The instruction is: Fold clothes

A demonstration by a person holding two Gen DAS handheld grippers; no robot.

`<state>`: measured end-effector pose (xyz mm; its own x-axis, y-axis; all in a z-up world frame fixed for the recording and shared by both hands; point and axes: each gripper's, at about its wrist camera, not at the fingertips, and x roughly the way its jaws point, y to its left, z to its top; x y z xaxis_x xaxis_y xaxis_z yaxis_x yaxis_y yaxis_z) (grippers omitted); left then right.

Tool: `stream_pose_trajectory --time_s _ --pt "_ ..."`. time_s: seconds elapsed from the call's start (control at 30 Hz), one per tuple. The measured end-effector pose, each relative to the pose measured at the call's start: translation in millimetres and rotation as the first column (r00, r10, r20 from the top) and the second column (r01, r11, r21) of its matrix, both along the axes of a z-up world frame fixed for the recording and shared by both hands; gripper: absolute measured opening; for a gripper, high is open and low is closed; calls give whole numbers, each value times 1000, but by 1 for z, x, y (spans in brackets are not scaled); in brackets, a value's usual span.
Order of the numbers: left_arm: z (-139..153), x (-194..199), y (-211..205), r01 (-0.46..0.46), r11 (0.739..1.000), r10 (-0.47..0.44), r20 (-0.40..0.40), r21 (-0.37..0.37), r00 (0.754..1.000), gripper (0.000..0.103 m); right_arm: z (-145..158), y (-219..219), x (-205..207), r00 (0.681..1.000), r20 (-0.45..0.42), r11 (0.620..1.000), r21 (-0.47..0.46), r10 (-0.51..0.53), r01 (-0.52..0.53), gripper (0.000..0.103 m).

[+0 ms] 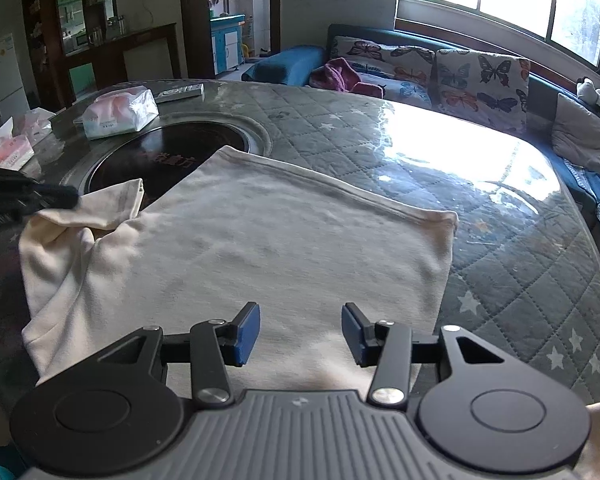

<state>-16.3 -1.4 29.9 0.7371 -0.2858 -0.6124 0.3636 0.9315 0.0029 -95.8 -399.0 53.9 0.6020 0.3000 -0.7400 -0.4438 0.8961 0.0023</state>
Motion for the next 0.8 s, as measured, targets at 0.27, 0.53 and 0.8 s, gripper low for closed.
stream_pose_trajectory --time_s 0.27,0.53,0.8 --pt "-26 17 -6 16 997 -12 -52 71 999 26 0 4 0 1000 0 1000 10 10 -10 46" --pt "-21 17 17 -77 996 75 -33 -50 997 1 -1 6 -2 1000 3 1000 15 6 -6 46" --pt "14 -26 107 -364 870 393 22 -331 919 1 6 4 -3 1000 26 1000 11 9 -10 47"
